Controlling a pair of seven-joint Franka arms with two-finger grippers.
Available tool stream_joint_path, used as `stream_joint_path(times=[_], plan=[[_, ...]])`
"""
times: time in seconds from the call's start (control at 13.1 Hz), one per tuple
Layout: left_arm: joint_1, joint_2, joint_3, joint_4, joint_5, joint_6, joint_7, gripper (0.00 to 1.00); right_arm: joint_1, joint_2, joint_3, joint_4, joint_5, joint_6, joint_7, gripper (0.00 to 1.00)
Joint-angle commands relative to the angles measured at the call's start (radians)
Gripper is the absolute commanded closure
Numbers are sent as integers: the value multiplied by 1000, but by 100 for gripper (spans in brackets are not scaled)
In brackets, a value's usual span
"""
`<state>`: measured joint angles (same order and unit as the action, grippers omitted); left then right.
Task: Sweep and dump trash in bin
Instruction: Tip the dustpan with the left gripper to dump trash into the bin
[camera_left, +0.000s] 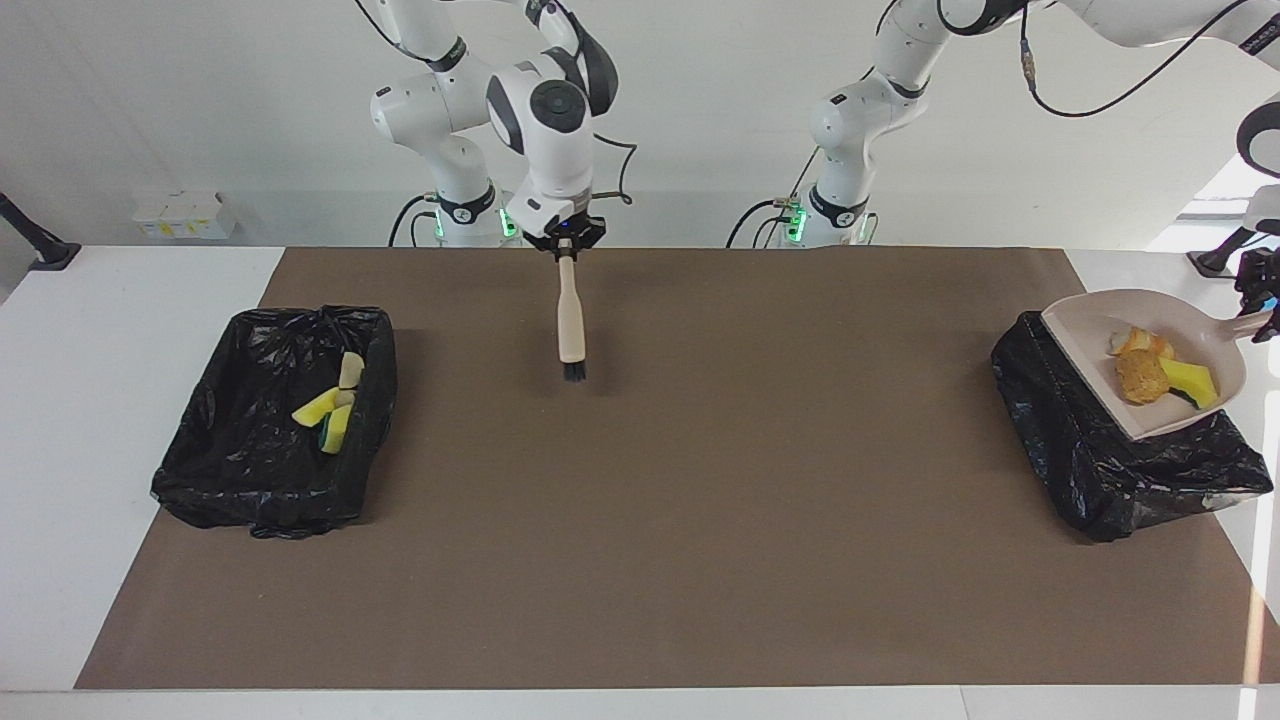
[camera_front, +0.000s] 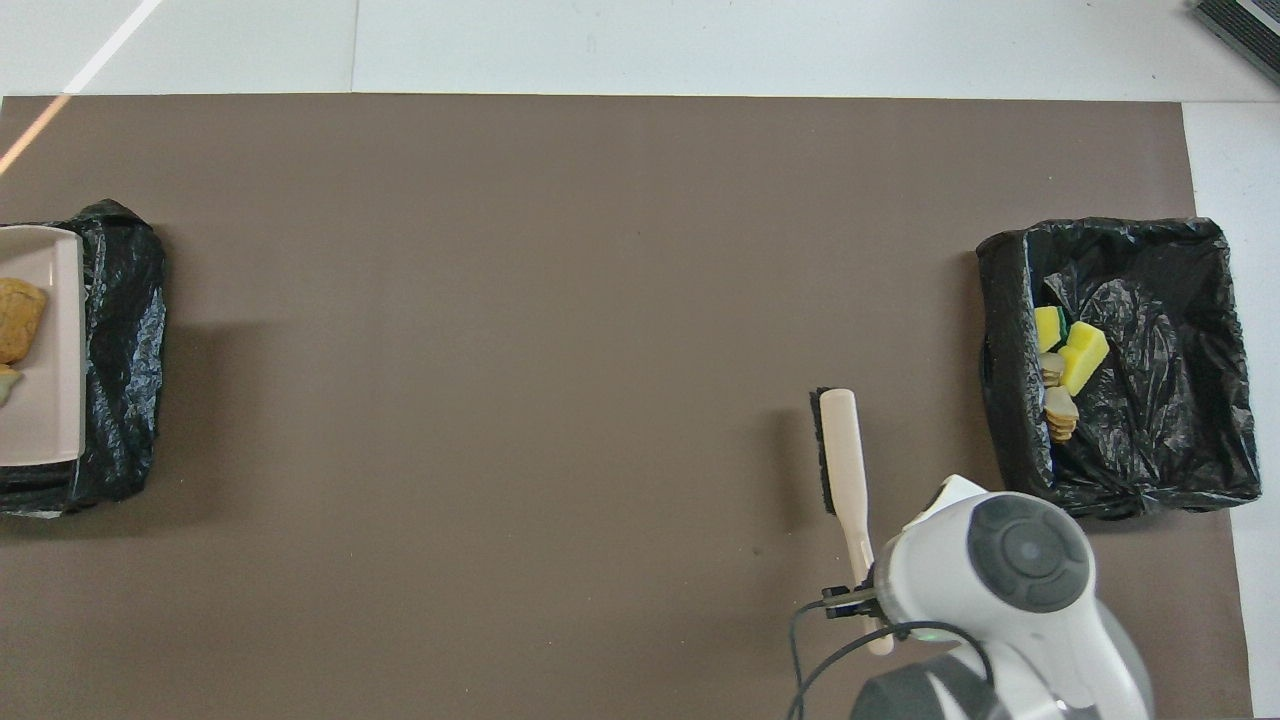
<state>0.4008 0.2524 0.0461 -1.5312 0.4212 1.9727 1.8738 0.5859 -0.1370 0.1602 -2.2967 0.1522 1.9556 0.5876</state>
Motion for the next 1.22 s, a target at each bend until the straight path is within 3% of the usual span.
stream_joint_path(times=[0.0, 0.61, 0.76, 1.14], plan=[[-48, 8, 6, 11, 196, 40, -31, 100, 52, 160, -8, 190, 18, -30, 99, 100], [-125, -153, 8, -246, 846, 0, -304, 100, 184, 178, -5, 120, 115, 75, 198, 100], [-190, -160, 8, -247, 906, -107, -338, 100, 184, 178, -5, 106, 115, 80, 183, 100], [-387, -174, 6, -248, 916, -396, -375, 100, 190, 194, -5, 97, 115, 89, 184, 100]])
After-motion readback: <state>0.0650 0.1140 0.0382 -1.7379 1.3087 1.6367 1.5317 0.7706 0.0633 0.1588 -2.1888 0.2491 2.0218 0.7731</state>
